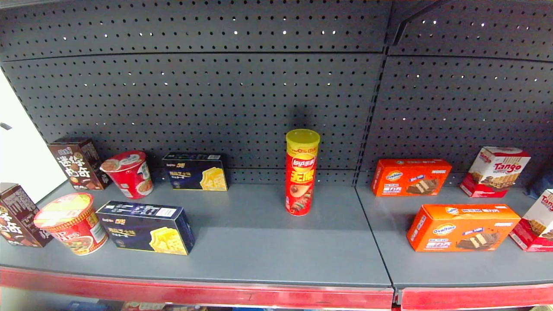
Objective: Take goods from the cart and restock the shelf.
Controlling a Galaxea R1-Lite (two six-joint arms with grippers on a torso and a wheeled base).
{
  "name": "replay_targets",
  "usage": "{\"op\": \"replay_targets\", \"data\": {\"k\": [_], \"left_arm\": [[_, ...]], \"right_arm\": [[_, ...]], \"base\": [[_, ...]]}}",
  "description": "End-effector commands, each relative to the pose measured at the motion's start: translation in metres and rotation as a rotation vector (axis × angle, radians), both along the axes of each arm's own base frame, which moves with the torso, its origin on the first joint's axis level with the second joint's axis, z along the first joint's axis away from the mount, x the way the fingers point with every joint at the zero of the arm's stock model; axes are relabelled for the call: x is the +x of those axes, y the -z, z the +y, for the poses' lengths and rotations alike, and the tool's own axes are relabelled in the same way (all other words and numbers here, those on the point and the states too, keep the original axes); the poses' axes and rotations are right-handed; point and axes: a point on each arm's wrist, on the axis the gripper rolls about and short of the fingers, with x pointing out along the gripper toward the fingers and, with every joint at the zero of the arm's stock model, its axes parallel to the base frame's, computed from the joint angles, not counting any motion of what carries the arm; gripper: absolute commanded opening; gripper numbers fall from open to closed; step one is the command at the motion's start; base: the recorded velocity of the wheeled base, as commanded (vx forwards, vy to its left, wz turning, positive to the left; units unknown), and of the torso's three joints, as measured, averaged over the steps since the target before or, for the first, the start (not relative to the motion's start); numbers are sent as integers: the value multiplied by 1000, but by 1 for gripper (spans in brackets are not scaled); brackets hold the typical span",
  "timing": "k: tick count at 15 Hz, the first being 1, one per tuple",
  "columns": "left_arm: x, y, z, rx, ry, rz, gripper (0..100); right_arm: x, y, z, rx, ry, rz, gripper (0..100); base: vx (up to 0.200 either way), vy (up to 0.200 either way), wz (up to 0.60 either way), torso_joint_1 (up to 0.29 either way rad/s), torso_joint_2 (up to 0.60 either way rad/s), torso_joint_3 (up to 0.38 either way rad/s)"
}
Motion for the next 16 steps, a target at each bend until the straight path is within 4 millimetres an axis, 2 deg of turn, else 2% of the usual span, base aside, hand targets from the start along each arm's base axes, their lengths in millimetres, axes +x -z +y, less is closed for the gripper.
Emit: {"op": "replay_targets", "data": {"k": [1,16], "left_arm": [[0,0,0,0,-4,1,100],[0,0,0,-2,-5,1,100]], "right_arm": [[0,0,0,-1,0,1,100],[0,0,0,1,0,-1,100]], "base": [[0,0,600,7,2,2],[0,0,600,3,4,3]]}}
